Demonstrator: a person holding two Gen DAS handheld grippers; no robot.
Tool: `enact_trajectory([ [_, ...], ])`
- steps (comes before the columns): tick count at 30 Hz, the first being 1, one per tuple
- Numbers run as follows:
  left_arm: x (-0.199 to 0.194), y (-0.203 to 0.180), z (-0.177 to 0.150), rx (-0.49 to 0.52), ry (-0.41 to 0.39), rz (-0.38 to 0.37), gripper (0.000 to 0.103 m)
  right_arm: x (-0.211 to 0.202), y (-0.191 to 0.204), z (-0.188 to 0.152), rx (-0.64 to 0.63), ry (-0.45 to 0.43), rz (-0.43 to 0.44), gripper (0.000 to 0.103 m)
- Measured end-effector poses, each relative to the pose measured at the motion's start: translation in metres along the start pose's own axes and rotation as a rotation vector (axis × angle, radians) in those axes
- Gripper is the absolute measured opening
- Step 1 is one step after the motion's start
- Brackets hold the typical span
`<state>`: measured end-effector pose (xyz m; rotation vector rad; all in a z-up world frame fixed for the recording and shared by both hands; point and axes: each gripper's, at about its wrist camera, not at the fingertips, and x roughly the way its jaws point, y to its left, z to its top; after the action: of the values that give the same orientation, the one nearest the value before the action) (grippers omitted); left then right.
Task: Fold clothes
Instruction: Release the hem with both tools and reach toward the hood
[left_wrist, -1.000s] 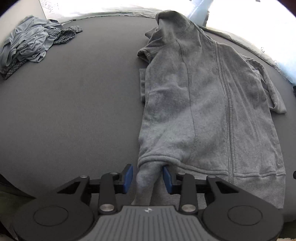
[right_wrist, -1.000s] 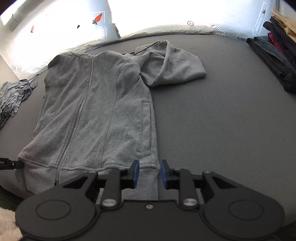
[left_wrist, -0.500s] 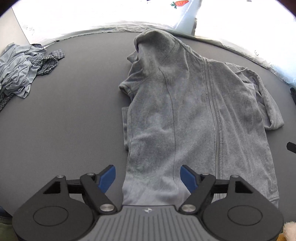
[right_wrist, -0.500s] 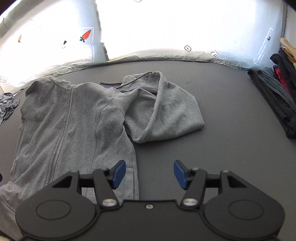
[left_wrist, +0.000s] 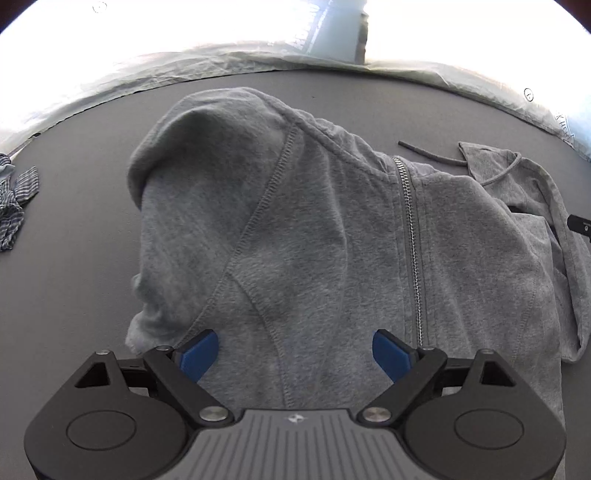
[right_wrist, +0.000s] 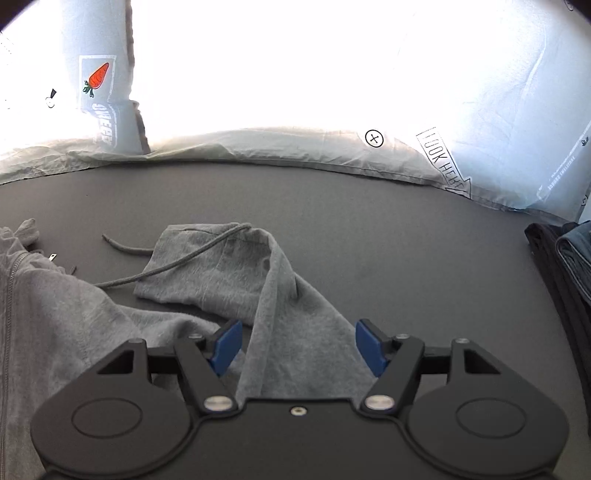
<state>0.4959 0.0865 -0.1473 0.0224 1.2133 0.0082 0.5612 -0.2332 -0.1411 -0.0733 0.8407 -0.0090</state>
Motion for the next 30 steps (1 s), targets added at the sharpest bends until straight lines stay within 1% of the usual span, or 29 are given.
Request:
enact_trajectory([
  [1,0.009,-0.004,0.004,-0.005,0.019,0.002,0.091,0.011,-0.002,0.006,0.001,0.003,0.01,0.069],
  [4,0.028,-0.012,0.01,-0.008,0.073,0.012,0.101,0.039,-0.007,0.019,0.003,0.021,0.046,0.068],
  [6,0.036,-0.015,0.01,0.001,0.093,0.019,0.103,0.05,-0.008,0.022,-0.001,0.036,0.076,0.064],
  [7,0.038,-0.016,0.01,-0.001,0.096,0.02,0.103,0.056,-0.007,0.023,-0.006,0.049,0.088,0.06],
  [10,0.04,-0.014,0.011,-0.026,0.1,0.019,0.103,0.066,-0.007,0.023,-0.016,0.067,0.103,0.043],
  [11,0.04,-0.015,0.01,-0.031,0.094,0.025,0.103,0.065,-0.009,0.023,0.001,0.06,0.111,0.018],
  [12,0.04,-0.016,0.009,-0.04,0.085,0.031,0.103,0.063,-0.011,0.023,0.022,0.051,0.113,0.007],
  [13,0.039,-0.016,0.008,-0.047,0.077,0.037,0.103,0.059,-0.015,0.025,0.051,0.03,0.105,0.007],
  [16,0.038,-0.017,0.004,-0.056,0.061,0.041,0.103,0.027,-0.031,0.038,0.119,-0.104,0.06,0.007],
  [18,0.037,-0.017,0.001,-0.057,0.049,0.042,0.103,-0.007,-0.043,0.049,0.149,-0.232,0.019,0.006],
  [20,0.036,-0.018,-0.003,-0.056,0.035,0.043,0.103,-0.058,-0.061,0.058,0.198,-0.41,-0.031,0.006],
  [22,0.035,-0.017,-0.008,-0.054,0.014,0.044,0.103,-0.102,-0.081,0.059,0.269,-0.548,-0.089,0.006],
  [23,0.034,-0.016,-0.012,-0.053,0.003,0.044,0.103,-0.119,-0.091,0.055,0.303,-0.589,-0.122,0.006],
  [29,0.029,-0.017,-0.031,-0.056,-0.077,0.05,0.103,-0.15,-0.152,-0.011,0.48,-0.469,-0.362,0.007],
  [30,0.029,-0.017,-0.033,-0.056,-0.087,0.05,0.103,-0.15,-0.162,-0.025,0.508,-0.427,-0.4,0.007],
])
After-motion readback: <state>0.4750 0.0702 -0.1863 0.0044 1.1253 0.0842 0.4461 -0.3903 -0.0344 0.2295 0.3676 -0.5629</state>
